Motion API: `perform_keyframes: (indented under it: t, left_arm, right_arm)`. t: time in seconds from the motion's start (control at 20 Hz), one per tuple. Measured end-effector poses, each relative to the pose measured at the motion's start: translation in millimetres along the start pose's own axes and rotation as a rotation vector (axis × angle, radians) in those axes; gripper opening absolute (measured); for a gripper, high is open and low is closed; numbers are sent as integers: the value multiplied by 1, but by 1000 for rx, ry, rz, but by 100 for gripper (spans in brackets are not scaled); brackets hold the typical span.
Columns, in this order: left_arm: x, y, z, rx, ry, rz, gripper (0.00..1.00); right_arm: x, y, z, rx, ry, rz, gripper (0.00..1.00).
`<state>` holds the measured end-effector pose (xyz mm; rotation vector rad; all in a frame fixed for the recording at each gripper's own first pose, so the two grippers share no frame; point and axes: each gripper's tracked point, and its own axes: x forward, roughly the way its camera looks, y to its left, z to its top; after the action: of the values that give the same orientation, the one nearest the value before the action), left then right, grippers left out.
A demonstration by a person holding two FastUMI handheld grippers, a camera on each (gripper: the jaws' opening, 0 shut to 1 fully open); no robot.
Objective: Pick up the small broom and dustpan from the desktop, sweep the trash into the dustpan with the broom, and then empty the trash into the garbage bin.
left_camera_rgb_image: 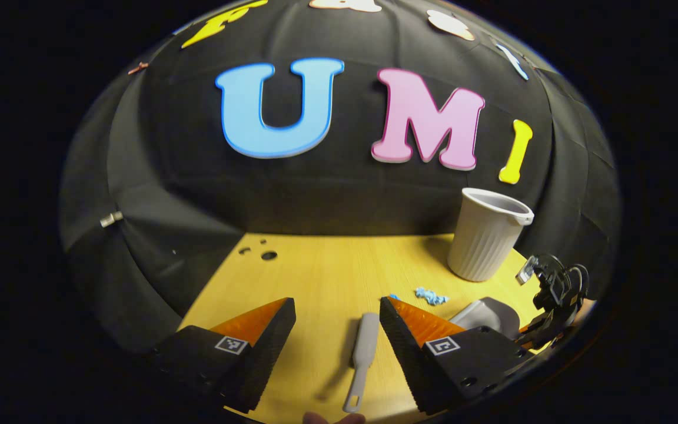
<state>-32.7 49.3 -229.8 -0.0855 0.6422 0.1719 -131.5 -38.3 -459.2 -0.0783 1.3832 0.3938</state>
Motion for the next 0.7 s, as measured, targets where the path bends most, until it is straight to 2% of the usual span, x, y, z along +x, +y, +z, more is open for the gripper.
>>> perform_keyframes:
  t: [0.2, 0.45, 0.7]
  left_arm:
    - [31, -7, -52, -14, 198, -26, 92]
    - [46, -33, -125, 47, 471, -117, 85]
    - [64, -30, -179, 87, 689, -98, 82]
  right_arm:
    - [-5, -8, -2, -6, -18, 7, 35]
    - [-6, -14, -6, -7, -27, 22, 35]
    - [-5, -18, -7, -16, -28, 36, 35]
